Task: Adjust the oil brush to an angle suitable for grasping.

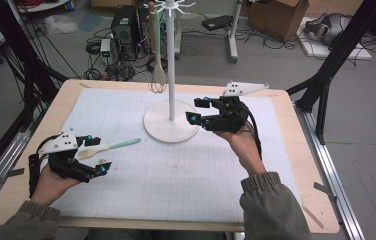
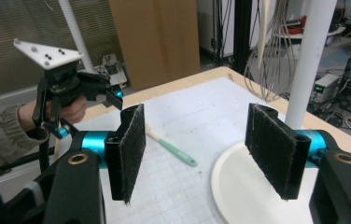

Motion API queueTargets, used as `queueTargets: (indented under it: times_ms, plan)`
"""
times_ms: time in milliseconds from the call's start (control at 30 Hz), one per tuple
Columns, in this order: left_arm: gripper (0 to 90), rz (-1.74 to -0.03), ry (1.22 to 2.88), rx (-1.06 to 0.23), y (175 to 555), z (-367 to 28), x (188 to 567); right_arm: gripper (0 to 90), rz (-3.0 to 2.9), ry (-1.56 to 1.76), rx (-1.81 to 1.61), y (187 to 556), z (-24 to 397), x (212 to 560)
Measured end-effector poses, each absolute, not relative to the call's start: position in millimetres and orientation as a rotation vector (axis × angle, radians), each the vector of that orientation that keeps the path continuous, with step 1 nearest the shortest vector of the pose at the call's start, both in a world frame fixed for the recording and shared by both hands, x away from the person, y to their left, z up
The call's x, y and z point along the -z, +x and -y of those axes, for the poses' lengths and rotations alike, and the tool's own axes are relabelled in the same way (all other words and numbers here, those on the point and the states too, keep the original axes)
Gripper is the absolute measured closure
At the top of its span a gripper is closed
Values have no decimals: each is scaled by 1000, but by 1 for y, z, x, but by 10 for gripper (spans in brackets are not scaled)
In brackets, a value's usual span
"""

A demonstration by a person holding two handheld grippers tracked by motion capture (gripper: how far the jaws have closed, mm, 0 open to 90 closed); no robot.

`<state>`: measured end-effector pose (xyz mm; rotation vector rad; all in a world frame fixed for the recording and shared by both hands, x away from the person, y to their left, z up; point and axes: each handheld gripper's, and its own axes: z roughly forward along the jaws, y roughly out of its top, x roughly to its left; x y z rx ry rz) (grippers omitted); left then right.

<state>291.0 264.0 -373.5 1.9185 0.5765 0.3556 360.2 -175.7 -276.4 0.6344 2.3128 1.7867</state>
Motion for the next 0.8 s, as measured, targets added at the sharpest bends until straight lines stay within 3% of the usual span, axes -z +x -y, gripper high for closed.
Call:
queueTargets:
  times_ms: [433,800]
  plan:
    - [80,-596,1905,-354,292,-268,376,347,-2307,668,-1774,344,184,304]
    - [135,-594,1925,-373,293,-266,379,340,-2331,656,-1753,331,183,320]
